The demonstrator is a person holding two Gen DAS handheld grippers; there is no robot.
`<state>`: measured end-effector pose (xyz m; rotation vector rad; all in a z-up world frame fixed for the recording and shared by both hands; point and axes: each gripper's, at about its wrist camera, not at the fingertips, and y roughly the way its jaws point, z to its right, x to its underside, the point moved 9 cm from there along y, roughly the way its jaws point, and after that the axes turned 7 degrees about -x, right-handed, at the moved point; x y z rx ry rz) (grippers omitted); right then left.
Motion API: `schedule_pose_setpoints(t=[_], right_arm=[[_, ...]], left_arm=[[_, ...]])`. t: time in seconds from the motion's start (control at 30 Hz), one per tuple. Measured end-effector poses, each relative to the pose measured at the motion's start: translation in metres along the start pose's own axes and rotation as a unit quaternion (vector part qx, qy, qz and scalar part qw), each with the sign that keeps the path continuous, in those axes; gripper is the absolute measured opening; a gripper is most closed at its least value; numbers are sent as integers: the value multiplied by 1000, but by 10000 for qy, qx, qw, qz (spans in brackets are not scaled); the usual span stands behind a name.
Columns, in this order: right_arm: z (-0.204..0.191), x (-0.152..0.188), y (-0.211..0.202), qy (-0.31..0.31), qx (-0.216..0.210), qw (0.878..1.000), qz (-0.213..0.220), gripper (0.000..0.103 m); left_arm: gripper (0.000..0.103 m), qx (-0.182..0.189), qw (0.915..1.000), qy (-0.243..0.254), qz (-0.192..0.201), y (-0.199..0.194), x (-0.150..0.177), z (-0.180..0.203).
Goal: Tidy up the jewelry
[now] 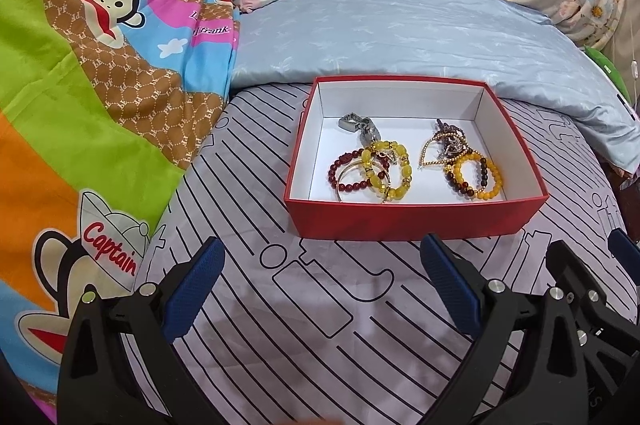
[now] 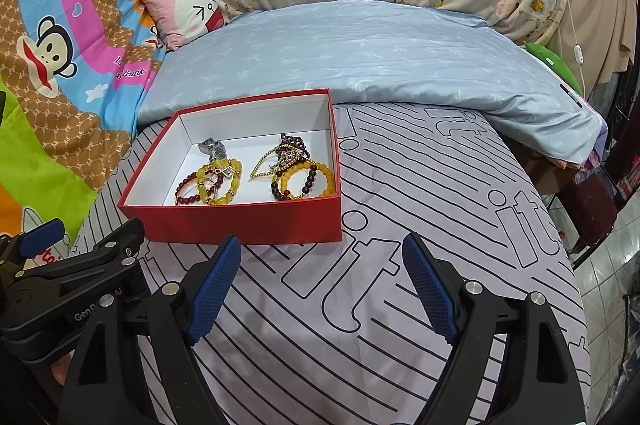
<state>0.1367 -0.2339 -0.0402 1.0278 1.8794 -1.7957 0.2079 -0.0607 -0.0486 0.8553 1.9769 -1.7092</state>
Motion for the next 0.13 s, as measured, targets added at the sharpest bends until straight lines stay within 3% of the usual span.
schedule_pose_setpoints(t=[0.13], right_arm=[[0,0,1,-10,17,10000,11,81]], left_arm=[[95,14,10000,10,45,0,-1,1]])
